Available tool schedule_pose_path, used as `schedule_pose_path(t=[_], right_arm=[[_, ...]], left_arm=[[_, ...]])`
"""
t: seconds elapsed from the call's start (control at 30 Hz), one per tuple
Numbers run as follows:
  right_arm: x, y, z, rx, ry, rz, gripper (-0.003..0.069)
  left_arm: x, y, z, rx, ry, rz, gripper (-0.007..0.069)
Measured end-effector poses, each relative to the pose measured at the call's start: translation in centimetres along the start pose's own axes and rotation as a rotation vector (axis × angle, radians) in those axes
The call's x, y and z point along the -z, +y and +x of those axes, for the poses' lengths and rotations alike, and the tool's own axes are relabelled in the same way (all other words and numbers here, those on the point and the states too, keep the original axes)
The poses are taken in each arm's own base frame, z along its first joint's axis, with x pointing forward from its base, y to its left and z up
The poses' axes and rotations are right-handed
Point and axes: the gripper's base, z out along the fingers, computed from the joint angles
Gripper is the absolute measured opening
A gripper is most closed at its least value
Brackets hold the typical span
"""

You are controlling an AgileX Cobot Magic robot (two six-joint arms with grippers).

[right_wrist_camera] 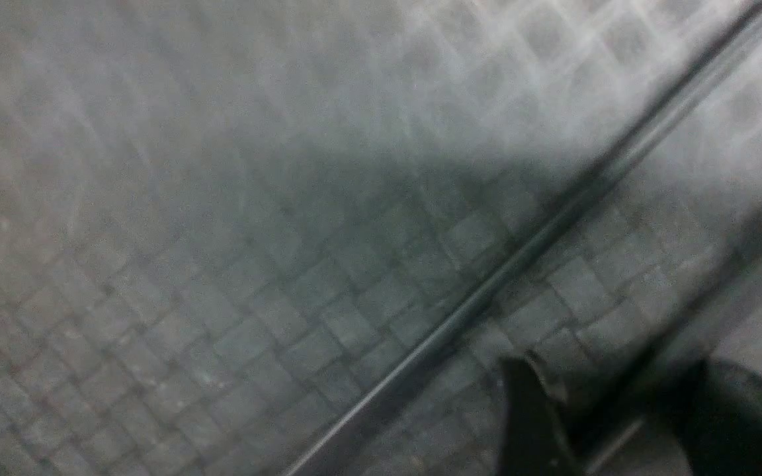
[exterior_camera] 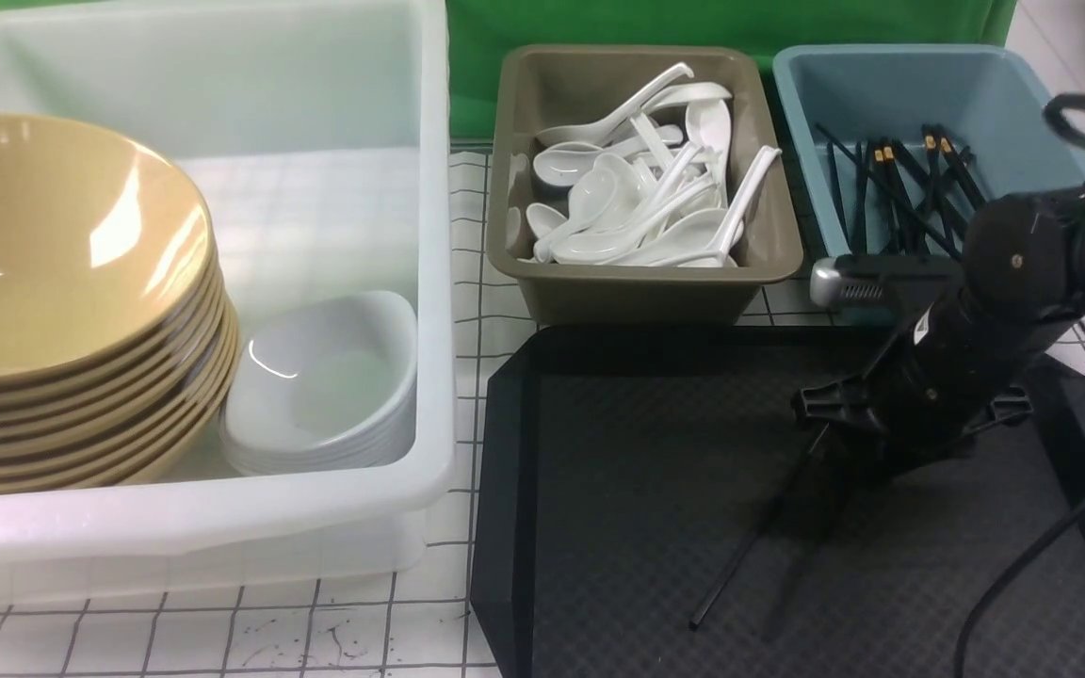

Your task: On white black table put chopsticks spoon bowls plates into blue grey white boxes.

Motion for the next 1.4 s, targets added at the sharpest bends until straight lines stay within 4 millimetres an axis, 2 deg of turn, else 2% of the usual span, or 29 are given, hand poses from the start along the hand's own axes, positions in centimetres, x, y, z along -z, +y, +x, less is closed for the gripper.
schedule_pose_path(t=[0.1, 0.13, 0.17, 0.27, 0.33, 0.47, 0.53, 0.63, 0.7, 0.73, 0.8, 0.9, 0.97, 1.0, 1.07, 1.1, 1.17, 1.23, 1.27, 1.37, 1.4], right_arm=[[0.0, 0.0, 0.0, 0.031, 0.003, 0.005, 0.0302], [0.0, -0.1, 0.1, 0.084, 0.018, 0.01, 0.024], [0.0, -0.1, 0.2, 0.11, 0.031, 0.014, 0.0209], [0.0, -0.2, 0.5, 0.166, 0.067, 0.022, 0.0151], [0.2, -0.4, 1.0, 0.225, 0.127, 0.028, 0.0085], [1.4, -0.4, 1.5, 0.266, 0.154, 0.033, 0.0074], [3.5, -0.4, 1.8, 0.276, 0.117, 0.028, 0.0074], [8.5, -0.2, 2.2, 0.301, -0.042, 0.013, 0.0074], [11.1, -0.2, 2.4, 0.313, -0.137, 0.008, 0.0074], [13.4, -0.2, 2.3, 0.334, -0.262, 0.01, 0.0074], [16.2, -0.4, 1.4, 0.346, -0.492, 0.025, 0.0074], [17.9, -1.0, -0.8, 0.325, -0.779, 0.04, 0.0074], [17.8, -1.5, -2.4, 0.312, -0.904, 0.053, 0.0074], [17.1, -2.1, -4.5, 0.293, -1.027, 0.069, 0.0074], [14.9, -3.0, -6.9, 0.275, -1.078, 0.088, 0.0074], [13.3, -3.3, -7.9, 0.269, -1.061, 0.094, 0.0074], [11.4, -3.9, -9.2, 0.258, -1.026, 0.104, 0.008], [8.4, -4.5, -10.6, 0.249, -0.922, 0.11, 0.011], [7.6, -4.6, -10.8, 0.245, -0.873, 0.109, 0.0123], [6.6, -4.4, -11.0, 0.195, -0.67, 0.088, 0.0239], [6.8, -4.4, -11.1, 0.189, -0.676, 0.086, 0.0239]], left_arm=[[0.0, 0.0, 0.0, -0.002, 0.0, -0.001, -0.0013], [0.0, 0.0, 0.0, -0.003, -0.001, -0.001, -0.0013], [0.0, 0.0, 0.0, -0.003, -0.001, -0.001, -0.0013], [0.0, 0.0, 0.0, -0.004, -0.001, -0.002, -0.0013], [0.0, 0.0, 0.0, -0.006, -0.001, -0.003, -0.0013], [0.0, 0.0, 0.0, -0.006, -0.002, -0.003, -0.0013], [0.0, 0.0, 0.0, -0.006, -0.002, -0.003, -0.0013], [0.0, 0.0, 0.0, -0.006, -0.002, -0.003, -0.0013], [0.0, 0.0, 0.0, -0.006, -0.002, -0.003, -0.0013], [0.0, 0.0, 0.0, -0.006, -0.003, -0.002, -0.0013], [0.0, 0.0, -0.1, -0.006, -0.008, 0.0, -0.0013], [0.0, 0.0, -0.1, -0.007, -0.009, 0.001, -0.0013], [0.0, 0.0, -0.1, -0.008, -0.009, 0.0, -0.0013], [0.0, 0.0, -0.1, -0.008, -0.009, 0.0, -0.0013], [0.0, 0.0, -0.1, -0.008, -0.009, 0.0, -0.0013], [0.0, 0.0, -0.1, -0.008, -0.009, 0.0, -0.0013], [0.0, 0.0, -0.1, -0.008, -0.009, 0.0, -0.0013], [0.0, 0.0, -0.1, -0.008, -0.009, 0.0, -0.0013], [0.0, 0.0, -0.1, -0.007, -0.009, 0.0, -0.0013], [0.0, 0.0, -0.1, -0.005, -0.008, 0.0, -0.0013], [0.0, 0.0, -0.1, -0.005, -0.008, 0.0, -0.0013]])
